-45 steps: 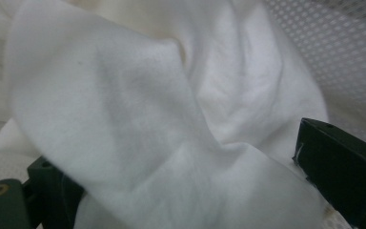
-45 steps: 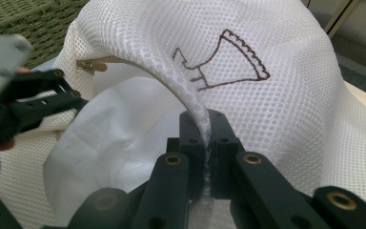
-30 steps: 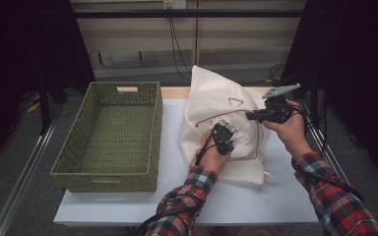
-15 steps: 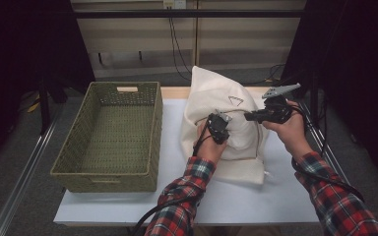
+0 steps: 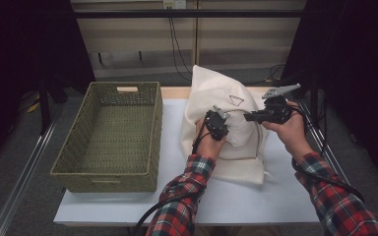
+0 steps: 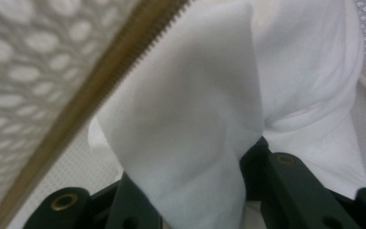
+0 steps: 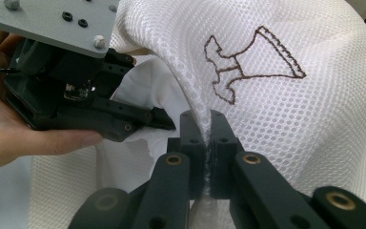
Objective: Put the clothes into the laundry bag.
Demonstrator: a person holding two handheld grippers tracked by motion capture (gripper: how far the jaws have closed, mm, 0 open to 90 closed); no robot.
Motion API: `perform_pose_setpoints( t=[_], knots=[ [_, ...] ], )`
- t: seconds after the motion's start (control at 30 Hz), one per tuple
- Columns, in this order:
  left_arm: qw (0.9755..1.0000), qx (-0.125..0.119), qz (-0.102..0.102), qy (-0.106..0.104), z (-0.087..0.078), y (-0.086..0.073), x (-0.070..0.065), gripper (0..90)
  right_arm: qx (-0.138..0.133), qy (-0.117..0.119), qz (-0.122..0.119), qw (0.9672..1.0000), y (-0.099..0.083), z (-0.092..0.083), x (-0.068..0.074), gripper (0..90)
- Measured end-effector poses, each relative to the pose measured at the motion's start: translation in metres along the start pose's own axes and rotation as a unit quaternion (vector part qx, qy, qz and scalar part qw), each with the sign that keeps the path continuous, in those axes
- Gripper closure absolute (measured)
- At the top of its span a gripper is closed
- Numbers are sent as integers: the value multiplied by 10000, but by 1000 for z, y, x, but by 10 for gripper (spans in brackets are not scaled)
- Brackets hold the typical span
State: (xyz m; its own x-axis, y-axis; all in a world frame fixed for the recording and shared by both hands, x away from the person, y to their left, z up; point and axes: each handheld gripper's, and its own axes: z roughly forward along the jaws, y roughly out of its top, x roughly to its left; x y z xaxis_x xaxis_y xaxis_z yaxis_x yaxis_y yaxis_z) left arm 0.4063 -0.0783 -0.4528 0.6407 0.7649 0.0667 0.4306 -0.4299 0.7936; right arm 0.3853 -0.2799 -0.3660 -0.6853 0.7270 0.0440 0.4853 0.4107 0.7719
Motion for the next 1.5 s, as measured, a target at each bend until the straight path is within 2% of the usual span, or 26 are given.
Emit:
perform_pose_setpoints(
  t=[0.1,0.13,0.2,0.23,0.3,0.4,0.43,0.57,0.63,0.8,0.9,1.0,1.13,1.23,1.5],
  knots=[
    [9999,49,-21,-92,-2,-2,0,614,28,34,-5,10000,-1,1,1,876],
    [9999,13,-102,-133,-3,-2,0,595,30,26,-13,10000,-1,2,1,877],
    [9996,59,-134,-260,-5,-3,1,533,38,20,-11,10000,-1,3,1,876],
    [9995,8,-173,-282,-5,-3,1,499,51,13,18,10000,-1,3,2,877],
    [9994,49,-110,-332,-7,-3,2,436,56,13,-4,10000,-1,5,2,877],
    [9993,122,-160,-320,-11,-3,3,339,64,23,-22,10000,0,6,3,877],
    [9990,77,-220,-385,-11,-3,3,310,70,25,-16,10000,0,7,3,876],
    [9983,174,-225,-508,-18,-2,3,236,87,31,-18,10000,0,8,5,876],
    [9984,175,-185,-496,-22,-2,2,212,88,52,-38,9999,-1,9,5,876],
    [9982,167,-113,-570,-34,-2,2,195,115,31,10,9999,0,9,7,876],
    [9981,123,-106,-602,-42,-2,3,191,109,10,-47,9999,1,10,8,876],
    [9981,107,-58,-603,-50,-1,4,187,119,7,-13,9999,2,10,9,876],
    [9985,31,-52,-542,-62,-4,10,183,121,14,-95,9999,2,11,9,876],
    [9980,96,-1,-621,-68,-7,14,169,142,8,-105,9998,2,13,9,876],
    [9984,323,-49,-460,-70,-26,27,143,178,30,-152,9997,4,15,8,875]
  ],
)
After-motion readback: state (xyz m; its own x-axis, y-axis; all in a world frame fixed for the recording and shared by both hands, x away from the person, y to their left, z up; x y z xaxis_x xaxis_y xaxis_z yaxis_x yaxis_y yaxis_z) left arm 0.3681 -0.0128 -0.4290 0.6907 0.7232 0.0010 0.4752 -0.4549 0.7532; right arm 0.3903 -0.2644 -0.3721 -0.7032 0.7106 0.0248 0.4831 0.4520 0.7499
